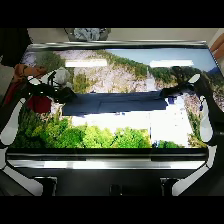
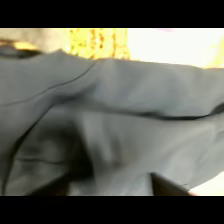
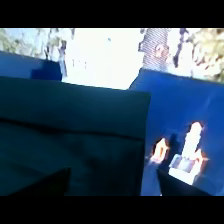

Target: Fold the shirts.

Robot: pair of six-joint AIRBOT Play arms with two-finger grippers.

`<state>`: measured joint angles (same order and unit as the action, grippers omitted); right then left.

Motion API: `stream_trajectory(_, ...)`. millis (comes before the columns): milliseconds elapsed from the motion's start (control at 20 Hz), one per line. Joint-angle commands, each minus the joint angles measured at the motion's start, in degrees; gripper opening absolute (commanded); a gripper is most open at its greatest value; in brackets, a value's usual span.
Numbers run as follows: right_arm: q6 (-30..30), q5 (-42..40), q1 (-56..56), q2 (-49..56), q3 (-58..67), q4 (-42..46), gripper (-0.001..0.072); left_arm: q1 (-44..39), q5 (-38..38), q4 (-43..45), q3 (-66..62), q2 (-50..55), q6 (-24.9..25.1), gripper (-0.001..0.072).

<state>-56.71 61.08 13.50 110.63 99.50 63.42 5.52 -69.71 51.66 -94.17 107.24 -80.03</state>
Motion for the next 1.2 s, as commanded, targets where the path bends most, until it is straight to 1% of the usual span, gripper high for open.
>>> stream_trajectory(0, 5.09, 3.61, 2.60, -1.73, 3.17, 0.04, 0.0704, 1.44, -5.35, -2.45, -4.57, -0.15, 1.09, 0.0600)
stream_trajectory(50, 4.35, 4.87, 4.57, -2.01, 3.23, -0.09, 0.0709, 1.84, -5.95, -2.47, -5.62, -1.33, 1.62, 0.0599)
stream_trajectory(100, 2.21, 6.69, 6.51, -1.46, 3.04, -1.14, 0.0709, 1.99, -5.77, -2.58, -6.05, -2.97, 1.62, 0.0598)
stream_trajectory(150, 0.90, 9.25, 8.26, -0.11, 2.62, -3.91, 0.0710, 1.99, -5.73, -2.64, -6.14, -4.76, 1.62, 0.0598)
stream_trajectory(300, 0.79, 17.35, 9.75, 5.25, 1.84, -15.06, 0.0714, 0.28, -5.73, -2.64, -6.14, -9.66, 1.62, 0.0589)
stream_trajectory(400, 0.13, 17.59, 8.70, 7.96, 1.84, -18.40, 0.0711, -1.60, -5.75, -2.64, -6.14, -12.28, 1.84, 0.0588)
stream_trajectory(500, -1.31, 15.02, 6.82, 8.90, 1.84, -18.16, 0.0699, -3.98, -5.73, -2.62, -6.14, -14.19, 2.05, 0.0588)
stream_trajectory(550, -2.40, 12.50, 5.75, 8.90, 1.84, -17.97, 0.0638, -5.27, -5.70, -2.64, -6.14, -14.67, 2.05, 0.0588)
stream_trajectory(600, -3.21, 9.94, 4.85, 8.81, 1.86, -18.08, 0.0447, -6.84, -5.73, -2.64, -6.12, -14.80, 2.05, 0.0588)
stream_trajectory(650, -3.56, 8.04, 4.17, 8.46, 1.86, -18.82, 0.0100, -8.44, -5.68, -2.62, -6.12, -14.69, 2.05, 0.0586)
stream_trajectory(700, -3.93, 7.74, 3.89, 7.80, 1.97, -19.54, 0.0043, -10.32, -5.22, -2.62, -6.10, -14.36, 2.03, 0.0581)
stream_trajectory(750, -3.15, 7.72, 3.65, 6.47, 1.97, -20.31, 0.0042, -12.22, -4.33, -2.62, -6.10, -13.86, 2.03, 0.0501)
stream_trajectory(800, -1.49, 7.96, 3.56, 4.66, 1.97, -20.81, 0.0042, -14.45, -2.73, -2.62, -6.10, -13.03, 2.03, 0.0180)
stream_trajectory(850, -0.39, 8.98, 3.56, 2.34, 1.97, -20.81, 0.0042, -16.79, -0.26, -2.62, -6.10, -11.96, 2.01, 0.0037)
stream_trajectory(900, 0.63, 10.71, 3.56, -0.52, 1.97, -20.81, 0.0041, -19.47, 3.19, -2.64, -6.08, -10.40, 1.73, 0.0035)
stream_trajectory(1000, 0.83, 15.30, 3.54, -6.62, 1.97, -20.76, 0.0041, -24.59, 8.96, -2.69, -6.08, -6.58, -3.67, 0.0034)
stream_trajectory(1050, 0.83, 17.49, 3.30, -10.03, 1.95, -20.48, 0.0041, -26.84, 10.80, -3.17, -6.08, -4.44, -5.84, 0.0034)
stream_trajectory(1150, 0.79, 20.22, 2.21, -16.61, 1.95, -18.82, 0.0040, -30.01, 12.61, -7.58, -6.08, -0.28, -7.43, 0.0034)
